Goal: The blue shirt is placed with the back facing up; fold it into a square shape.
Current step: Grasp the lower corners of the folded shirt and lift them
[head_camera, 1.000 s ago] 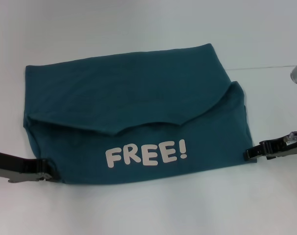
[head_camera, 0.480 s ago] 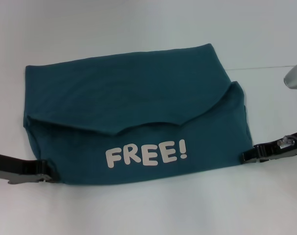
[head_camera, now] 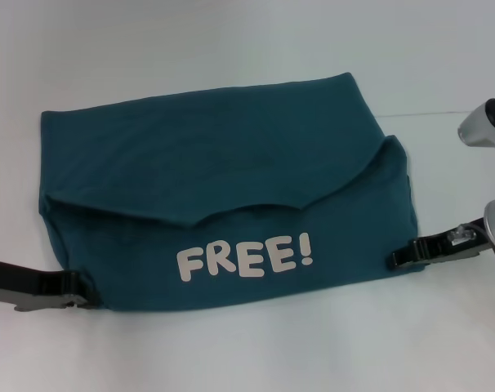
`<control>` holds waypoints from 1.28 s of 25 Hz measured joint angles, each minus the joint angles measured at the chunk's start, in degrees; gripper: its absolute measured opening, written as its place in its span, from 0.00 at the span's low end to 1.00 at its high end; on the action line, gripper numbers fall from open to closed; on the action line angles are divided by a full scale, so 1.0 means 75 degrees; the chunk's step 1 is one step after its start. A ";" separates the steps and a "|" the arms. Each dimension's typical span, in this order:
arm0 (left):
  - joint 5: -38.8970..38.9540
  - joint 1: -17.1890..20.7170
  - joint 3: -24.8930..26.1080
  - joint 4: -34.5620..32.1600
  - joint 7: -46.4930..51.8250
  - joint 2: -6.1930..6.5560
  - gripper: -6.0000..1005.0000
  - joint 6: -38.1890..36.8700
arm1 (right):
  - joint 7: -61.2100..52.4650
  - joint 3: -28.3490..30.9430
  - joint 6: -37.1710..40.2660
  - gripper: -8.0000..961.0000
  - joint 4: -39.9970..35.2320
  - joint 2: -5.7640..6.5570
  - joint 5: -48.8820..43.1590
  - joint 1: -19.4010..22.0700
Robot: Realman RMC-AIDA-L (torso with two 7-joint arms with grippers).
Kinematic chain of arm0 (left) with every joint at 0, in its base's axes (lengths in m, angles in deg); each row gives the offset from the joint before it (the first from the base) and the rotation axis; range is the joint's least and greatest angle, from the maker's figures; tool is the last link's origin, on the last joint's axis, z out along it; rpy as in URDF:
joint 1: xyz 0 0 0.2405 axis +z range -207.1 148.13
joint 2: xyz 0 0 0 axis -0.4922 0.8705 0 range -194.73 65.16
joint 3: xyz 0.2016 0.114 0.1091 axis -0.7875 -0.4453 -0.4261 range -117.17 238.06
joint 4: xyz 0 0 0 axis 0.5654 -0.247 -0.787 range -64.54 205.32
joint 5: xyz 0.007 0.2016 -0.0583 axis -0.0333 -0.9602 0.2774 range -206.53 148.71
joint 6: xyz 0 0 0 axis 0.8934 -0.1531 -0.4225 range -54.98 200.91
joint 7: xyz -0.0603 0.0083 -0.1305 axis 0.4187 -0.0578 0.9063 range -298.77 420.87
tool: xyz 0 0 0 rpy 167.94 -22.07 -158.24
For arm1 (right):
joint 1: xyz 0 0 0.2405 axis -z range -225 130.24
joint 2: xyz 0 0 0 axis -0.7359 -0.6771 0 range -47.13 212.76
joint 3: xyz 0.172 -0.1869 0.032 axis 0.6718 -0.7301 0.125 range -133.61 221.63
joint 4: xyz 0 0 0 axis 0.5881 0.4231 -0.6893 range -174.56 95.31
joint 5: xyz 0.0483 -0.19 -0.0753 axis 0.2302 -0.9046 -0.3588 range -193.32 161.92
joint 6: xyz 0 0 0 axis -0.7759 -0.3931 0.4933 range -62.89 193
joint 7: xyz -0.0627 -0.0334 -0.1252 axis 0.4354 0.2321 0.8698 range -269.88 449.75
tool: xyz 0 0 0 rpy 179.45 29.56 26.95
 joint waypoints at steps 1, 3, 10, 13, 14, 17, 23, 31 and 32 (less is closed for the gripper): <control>0.0001 0.0001 0.0000 -0.0001 -0.0004 0.0000 0.01 -0.0003 | 0.0052 -0.0013 -0.0008 0.67 0.0045 0.0000 0.0045 -0.0009; 0.0002 0.0006 0.0000 -0.0001 -0.0018 0.0000 0.01 -0.0010 | 0.0131 -0.0015 -0.0013 0.62 0.0148 0.0005 0.0129 -0.0030; 0.0002 0.0039 0.0000 -0.0001 -0.0127 -0.0001 0.01 -0.0020 | 0.0214 -0.0002 0.0037 0.33 0.0147 0.0025 0.0176 -0.0052; 0.0045 0.0057 0.0043 -0.0001 -0.0248 0.0001 0.01 -0.0045 | 0.0289 0.0017 0.0171 0.20 0.0107 0.0041 0.0179 -0.0068; 0.0067 0.0067 0.0064 -0.0008 -0.0281 0.0006 0.01 -0.0071 | 0.0323 0.0028 0.0259 0.16 0.0071 0.0042 0.0179 -0.0069; 0.0077 0.0110 0.0120 -0.0042 -0.0314 0.0065 0.01 -0.0173 | 0.0499 0.0078 0.0607 0.11 -0.0107 0.0048 0.0179 -0.0059; -0.0051 0.0285 0.0283 -0.0310 -0.0327 0.0286 0.01 -0.1115 | 0.1008 0.0090 0.1983 0.10 -0.0539 0.0146 0.0159 -0.0036; -0.0579 0.0717 0.0511 -0.0691 -0.0385 0.0313 0.01 -0.2493 | 0.1560 0.0006 0.4012 0.10 -0.0974 0.0131 -0.0059 0.0012; -0.0653 0.0751 0.0514 -0.0698 -0.0406 0.0297 0.01 -0.2615 | 0.1682 0.0011 0.4226 0.10 -0.0976 0.0112 -0.0087 0.0018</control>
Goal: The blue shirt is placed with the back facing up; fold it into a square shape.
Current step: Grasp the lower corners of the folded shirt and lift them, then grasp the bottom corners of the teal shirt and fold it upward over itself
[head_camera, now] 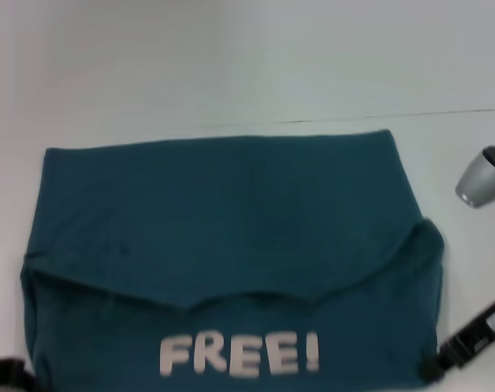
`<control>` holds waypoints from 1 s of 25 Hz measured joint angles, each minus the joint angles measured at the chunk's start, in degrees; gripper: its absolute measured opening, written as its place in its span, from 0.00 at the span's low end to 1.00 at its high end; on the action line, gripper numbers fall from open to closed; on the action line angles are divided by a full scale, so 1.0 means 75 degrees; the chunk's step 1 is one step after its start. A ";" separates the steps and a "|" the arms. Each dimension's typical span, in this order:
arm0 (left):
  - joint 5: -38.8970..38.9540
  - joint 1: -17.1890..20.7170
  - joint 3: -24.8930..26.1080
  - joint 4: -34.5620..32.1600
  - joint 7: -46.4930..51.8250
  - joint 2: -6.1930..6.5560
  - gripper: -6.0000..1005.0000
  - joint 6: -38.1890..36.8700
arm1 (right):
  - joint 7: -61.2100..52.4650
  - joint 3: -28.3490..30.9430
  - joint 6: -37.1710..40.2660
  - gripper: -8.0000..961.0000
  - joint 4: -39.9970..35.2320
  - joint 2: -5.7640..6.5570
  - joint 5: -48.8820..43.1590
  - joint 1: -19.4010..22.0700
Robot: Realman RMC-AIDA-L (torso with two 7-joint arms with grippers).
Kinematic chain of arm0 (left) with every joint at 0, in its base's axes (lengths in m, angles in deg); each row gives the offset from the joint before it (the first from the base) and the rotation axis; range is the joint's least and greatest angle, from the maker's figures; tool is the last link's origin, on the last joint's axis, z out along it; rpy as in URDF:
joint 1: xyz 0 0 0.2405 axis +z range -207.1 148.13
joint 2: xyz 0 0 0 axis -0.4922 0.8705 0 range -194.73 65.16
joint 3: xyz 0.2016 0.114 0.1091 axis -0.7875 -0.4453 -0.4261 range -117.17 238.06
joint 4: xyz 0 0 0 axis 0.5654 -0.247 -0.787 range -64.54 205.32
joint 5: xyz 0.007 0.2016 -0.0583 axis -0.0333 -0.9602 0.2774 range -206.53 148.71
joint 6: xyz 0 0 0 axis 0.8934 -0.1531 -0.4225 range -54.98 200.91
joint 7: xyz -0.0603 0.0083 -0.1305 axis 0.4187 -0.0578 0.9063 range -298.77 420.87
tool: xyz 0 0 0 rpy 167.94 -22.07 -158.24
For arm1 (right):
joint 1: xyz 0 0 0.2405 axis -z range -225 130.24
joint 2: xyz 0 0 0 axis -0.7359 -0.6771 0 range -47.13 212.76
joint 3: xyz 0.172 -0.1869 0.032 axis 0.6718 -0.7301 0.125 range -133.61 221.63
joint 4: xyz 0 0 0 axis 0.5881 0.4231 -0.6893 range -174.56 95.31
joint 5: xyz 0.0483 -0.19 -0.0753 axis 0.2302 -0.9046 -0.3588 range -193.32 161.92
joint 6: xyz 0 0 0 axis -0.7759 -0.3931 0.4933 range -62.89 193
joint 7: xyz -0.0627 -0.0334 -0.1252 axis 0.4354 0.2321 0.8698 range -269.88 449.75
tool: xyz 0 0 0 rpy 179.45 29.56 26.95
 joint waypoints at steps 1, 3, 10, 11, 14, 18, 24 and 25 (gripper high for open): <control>-0.0099 0.0055 0.0005 -0.0013 -0.0029 -0.0022 0.01 -0.0163 | 0.0197 0.0017 0.0315 0.10 -0.0002 -0.0025 -0.0001 0.0013; -0.0275 0.0181 0.0005 -0.0047 -0.0081 -0.0070 0.01 -0.0538 | 0.0502 0.0010 0.0829 0.10 -0.0002 -0.0071 0.0014 0.0069; -0.0706 0.0454 0.0002 -0.0174 -0.0276 -0.0174 0.01 -0.1472 | 0.0498 -0.0820 0.1269 0.09 0.0059 -0.0088 0.0012 0.0473; -0.0775 0.0473 0.0001 -0.0187 -0.0285 -0.0180 0.02 -0.1591 | 0.0463 -0.0986 0.1288 0.09 0.0073 -0.0083 0.0013 0.0536; -0.0901 0.0523 -0.0047 -0.0240 -0.0308 -0.0213 0.02 -0.1873 | 0.0388 -0.1337 0.1314 0.09 0.0103 -0.0071 0.0012 0.0687; -0.0945 0.0616 -0.0107 -0.0290 -0.0327 -0.0243 0.02 -0.2018 | 0.0416 -0.1310 0.1324 0.09 0.0056 -0.0058 0.0115 0.0779; -0.0624 0.0410 0.0261 -0.0348 -0.0494 -0.0167 0.03 -0.1990 | 0.0672 -0.0913 0.1298 0.09 -0.0107 0.0161 0.0954 0.0682; -0.0501 0.0322 0.0419 -0.0369 -0.0521 -0.0118 0.03 -0.1993 | 0.0725 -0.0724 0.1289 0.09 -0.0150 0.0236 0.1081 0.0630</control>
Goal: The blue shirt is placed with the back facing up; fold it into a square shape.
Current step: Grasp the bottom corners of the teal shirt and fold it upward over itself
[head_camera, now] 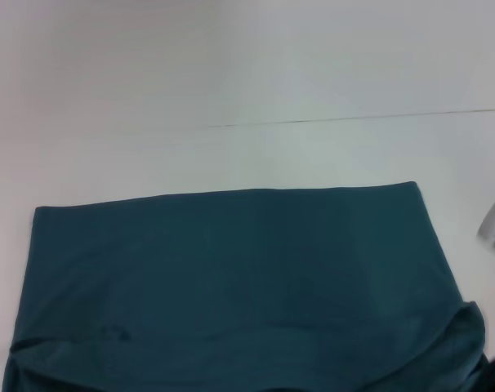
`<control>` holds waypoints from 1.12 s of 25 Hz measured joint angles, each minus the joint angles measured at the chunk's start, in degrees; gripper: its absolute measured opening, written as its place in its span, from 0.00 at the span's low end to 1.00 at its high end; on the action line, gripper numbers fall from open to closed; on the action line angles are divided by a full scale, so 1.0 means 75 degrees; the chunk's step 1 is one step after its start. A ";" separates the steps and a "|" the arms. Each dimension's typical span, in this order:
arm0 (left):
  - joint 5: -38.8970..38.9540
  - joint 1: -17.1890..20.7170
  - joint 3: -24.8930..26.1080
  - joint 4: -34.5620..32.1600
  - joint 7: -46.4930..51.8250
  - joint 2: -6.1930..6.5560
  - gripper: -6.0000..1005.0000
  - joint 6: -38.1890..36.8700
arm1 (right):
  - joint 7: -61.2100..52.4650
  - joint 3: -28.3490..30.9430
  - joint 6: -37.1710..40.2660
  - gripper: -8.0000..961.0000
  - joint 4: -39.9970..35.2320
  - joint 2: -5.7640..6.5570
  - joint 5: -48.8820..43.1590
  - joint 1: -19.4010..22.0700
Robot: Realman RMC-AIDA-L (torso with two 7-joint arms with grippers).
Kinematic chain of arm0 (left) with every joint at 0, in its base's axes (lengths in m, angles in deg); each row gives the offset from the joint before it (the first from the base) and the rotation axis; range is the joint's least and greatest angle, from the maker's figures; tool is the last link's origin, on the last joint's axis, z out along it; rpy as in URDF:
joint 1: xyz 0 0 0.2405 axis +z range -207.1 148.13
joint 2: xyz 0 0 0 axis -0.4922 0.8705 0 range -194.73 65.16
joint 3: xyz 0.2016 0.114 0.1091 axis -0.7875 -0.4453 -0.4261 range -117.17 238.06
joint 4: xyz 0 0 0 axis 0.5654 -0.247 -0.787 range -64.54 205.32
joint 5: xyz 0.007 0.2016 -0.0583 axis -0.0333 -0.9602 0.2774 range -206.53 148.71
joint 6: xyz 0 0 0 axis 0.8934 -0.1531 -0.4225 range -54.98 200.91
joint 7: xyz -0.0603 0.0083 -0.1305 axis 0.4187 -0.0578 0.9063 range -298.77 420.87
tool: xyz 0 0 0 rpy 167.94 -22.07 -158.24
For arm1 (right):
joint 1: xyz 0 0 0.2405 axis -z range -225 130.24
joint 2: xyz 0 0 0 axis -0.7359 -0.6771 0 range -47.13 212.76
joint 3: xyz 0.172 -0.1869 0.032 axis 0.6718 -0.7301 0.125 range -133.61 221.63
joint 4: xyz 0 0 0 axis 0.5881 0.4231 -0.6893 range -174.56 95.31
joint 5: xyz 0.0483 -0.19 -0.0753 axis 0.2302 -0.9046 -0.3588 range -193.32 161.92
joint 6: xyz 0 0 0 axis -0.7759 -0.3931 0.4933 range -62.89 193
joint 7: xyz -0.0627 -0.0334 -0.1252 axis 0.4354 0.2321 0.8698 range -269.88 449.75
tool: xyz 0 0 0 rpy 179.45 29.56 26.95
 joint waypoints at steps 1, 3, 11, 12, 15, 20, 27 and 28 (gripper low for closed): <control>0.0093 -0.0070 0.0124 -0.0018 -0.0019 0.0051 0.03 0.0000 | 0.0054 0.0185 0.0007 0.09 -0.0014 0.0060 0.0103 -0.0054; 0.0293 -0.0269 0.0580 -0.0044 -0.0098 0.0220 0.03 -0.0003 | 0.0179 0.0803 -0.0010 0.09 0.0026 0.0250 0.0327 -0.0226; 0.0910 -0.0949 0.1743 -0.0475 -0.0344 0.0784 0.04 0.0592 | 0.0040 0.3439 -0.0640 0.09 0.0335 0.0698 0.0421 -0.1015; 0.1004 -0.1003 0.1743 -0.0475 -0.0347 0.0798 0.04 0.0774 | -0.0033 0.3515 -0.0822 0.09 0.0367 0.0710 0.0421 -0.1057; 0.1176 -0.1141 0.1518 -0.0436 -0.0365 0.0793 0.04 0.1470 | -0.0269 0.3505 -0.1456 0.09 0.0471 0.0707 0.0434 -0.1135; 0.1522 -0.1315 0.0843 -0.0083 -0.0414 0.0743 0.04 0.2664 | -0.0481 0.3441 -0.2461 0.09 0.0679 0.0619 0.0412 -0.1282; 0.1638 -0.1457 -0.0051 0.0266 -0.0467 0.0577 0.05 0.4465 | -0.0825 0.2994 -0.4005 0.09 0.1029 0.0570 0.0413 -0.1357; 0.1639 -0.1458 -0.0142 0.0267 -0.0467 0.0539 0.05 0.4666 | -0.0867 0.2887 -0.4235 0.09 0.1073 0.0561 0.0414 -0.1359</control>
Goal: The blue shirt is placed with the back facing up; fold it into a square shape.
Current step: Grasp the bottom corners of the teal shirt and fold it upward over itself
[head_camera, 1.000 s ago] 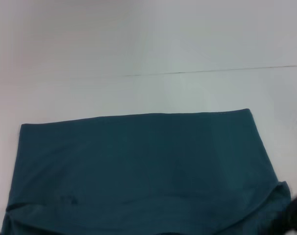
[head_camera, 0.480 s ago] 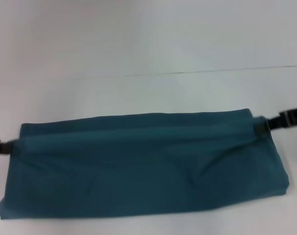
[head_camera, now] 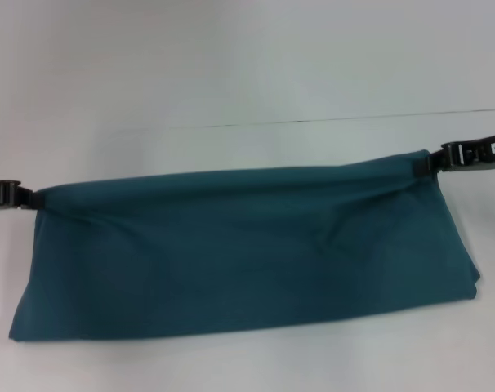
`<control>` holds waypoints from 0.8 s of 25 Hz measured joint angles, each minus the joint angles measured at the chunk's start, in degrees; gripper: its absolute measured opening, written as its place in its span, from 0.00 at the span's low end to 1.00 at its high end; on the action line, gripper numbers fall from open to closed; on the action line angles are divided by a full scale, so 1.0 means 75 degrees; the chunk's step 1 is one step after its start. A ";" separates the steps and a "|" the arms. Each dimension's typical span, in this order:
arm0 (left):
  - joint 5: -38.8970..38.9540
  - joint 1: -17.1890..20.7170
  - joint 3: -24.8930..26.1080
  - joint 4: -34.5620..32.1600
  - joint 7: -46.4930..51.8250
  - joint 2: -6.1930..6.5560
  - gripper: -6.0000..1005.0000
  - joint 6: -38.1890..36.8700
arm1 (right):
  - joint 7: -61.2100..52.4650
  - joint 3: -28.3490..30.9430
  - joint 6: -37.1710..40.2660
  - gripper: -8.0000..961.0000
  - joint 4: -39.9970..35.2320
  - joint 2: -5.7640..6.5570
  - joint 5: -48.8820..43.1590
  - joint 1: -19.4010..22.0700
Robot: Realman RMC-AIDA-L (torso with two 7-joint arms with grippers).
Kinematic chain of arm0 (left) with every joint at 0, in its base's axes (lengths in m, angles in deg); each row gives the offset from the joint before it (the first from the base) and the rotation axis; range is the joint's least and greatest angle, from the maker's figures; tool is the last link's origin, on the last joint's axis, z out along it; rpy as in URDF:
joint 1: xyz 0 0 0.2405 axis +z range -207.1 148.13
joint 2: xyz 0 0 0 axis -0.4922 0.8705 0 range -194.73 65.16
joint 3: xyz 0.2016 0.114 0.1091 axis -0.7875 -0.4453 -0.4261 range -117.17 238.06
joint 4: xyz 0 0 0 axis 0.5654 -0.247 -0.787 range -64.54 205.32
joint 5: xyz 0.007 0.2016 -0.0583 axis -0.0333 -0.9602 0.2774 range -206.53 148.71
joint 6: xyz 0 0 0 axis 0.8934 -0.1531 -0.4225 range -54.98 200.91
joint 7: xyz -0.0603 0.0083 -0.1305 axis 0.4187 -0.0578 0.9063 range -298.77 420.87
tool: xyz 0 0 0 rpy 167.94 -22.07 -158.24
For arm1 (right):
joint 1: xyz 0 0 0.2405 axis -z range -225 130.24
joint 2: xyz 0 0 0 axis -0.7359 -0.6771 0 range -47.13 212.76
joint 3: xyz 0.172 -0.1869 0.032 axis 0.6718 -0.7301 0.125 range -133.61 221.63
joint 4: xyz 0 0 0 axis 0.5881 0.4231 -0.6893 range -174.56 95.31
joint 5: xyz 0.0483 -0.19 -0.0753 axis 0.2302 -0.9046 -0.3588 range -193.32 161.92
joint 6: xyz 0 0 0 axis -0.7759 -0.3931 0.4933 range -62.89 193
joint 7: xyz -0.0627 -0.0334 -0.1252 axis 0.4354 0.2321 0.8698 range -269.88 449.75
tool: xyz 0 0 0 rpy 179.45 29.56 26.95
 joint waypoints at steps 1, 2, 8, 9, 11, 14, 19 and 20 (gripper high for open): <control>0.0001 0.0000 -0.0111 0.0003 -0.0001 -0.0044 0.05 0.0223 | -0.0029 -0.0095 -0.0194 0.09 0.0064 -0.0013 0.0001 -0.0006; 0.0002 0.0002 -0.0172 0.0003 -0.0001 -0.0067 0.05 0.0349 | -0.0048 -0.0163 -0.0370 0.09 0.0148 -0.0021 0.0001 -0.0026; -0.0057 0.0069 -0.0667 0.0059 0.0022 -0.0265 0.06 0.1271 | -0.0068 -0.0463 -0.1310 0.09 0.0781 -0.0096 -0.0004 -0.0212; -0.0062 0.0073 -0.0714 0.0114 0.0010 -0.0285 0.06 0.1392 | -0.0068 -0.0517 -0.1435 0.09 0.0879 -0.0104 -0.0005 -0.0233; -0.0070 0.0073 -0.0792 0.0246 0.0001 -0.0296 0.06 0.1585 | -0.0068 -0.0611 -0.1683 0.09 0.1057 -0.0129 -0.0007 -0.0288; -0.0083 0.0073 -0.0946 0.0427 0.0002 -0.0297 0.06 0.1953 | -0.0067 -0.0689 -0.1931 0.09 0.1185 -0.0177 -0.0009 -0.0321; -0.0154 0.0121 -0.0942 0.0553 0.0065 -0.0296 0.07 0.2421 | -0.0291 -0.0708 -0.2348 0.09 0.1283 -0.0243 -0.0113 -0.0331; -0.0173 0.0146 -0.0924 0.0567 0.0111 -0.0296 0.07 0.2553 | -0.0339 -0.0708 -0.2395 0.11 0.1294 -0.0248 -0.0140 -0.0331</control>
